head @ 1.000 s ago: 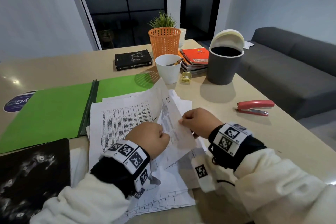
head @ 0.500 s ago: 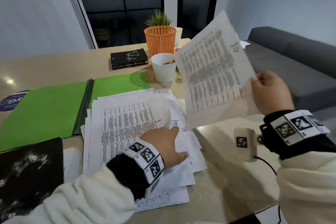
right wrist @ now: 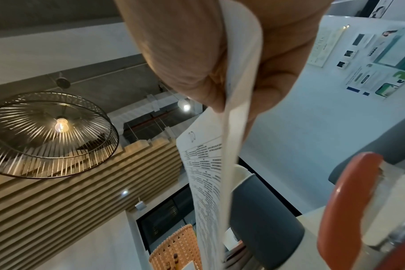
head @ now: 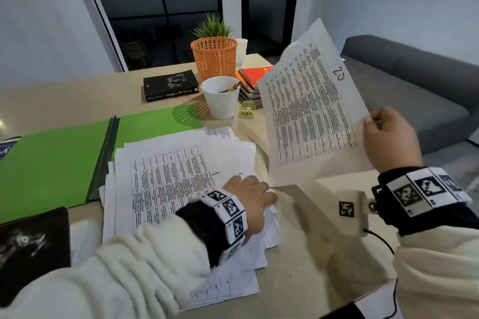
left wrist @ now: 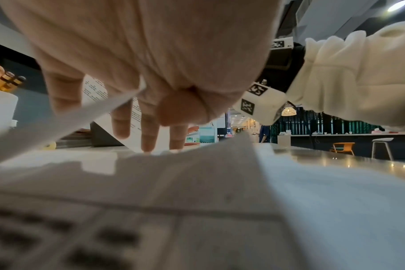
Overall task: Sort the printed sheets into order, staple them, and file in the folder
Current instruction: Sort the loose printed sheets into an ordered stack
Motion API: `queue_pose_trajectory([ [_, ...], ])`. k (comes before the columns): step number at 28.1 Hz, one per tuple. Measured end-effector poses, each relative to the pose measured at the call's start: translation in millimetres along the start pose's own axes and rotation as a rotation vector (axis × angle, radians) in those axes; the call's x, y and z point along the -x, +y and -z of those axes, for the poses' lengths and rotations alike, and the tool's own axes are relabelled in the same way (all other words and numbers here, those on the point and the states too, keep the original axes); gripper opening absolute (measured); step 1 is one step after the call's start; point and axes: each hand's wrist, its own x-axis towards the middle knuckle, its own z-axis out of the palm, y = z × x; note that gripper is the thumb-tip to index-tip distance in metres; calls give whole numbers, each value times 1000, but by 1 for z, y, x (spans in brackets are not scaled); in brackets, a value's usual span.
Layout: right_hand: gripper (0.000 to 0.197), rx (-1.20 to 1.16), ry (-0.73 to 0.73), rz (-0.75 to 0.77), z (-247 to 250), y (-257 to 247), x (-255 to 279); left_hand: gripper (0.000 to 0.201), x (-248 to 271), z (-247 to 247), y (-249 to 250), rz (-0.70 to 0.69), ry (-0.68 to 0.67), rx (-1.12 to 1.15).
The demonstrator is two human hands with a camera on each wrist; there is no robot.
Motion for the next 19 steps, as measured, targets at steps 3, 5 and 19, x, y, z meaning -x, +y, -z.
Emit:
queue_pose_trajectory([
  [3,15,5,-26,-32,-1,4,0,77,-8,7,-8,-64,-68,-112],
  [5,18,-4,-23,-41,-2,6,-1,84,-8,5,-12,-87,-74,-213],
  [19,19,-22,-60,-93,-10,17,-1,43,-1,13,-15,-131,-107,-427],
])
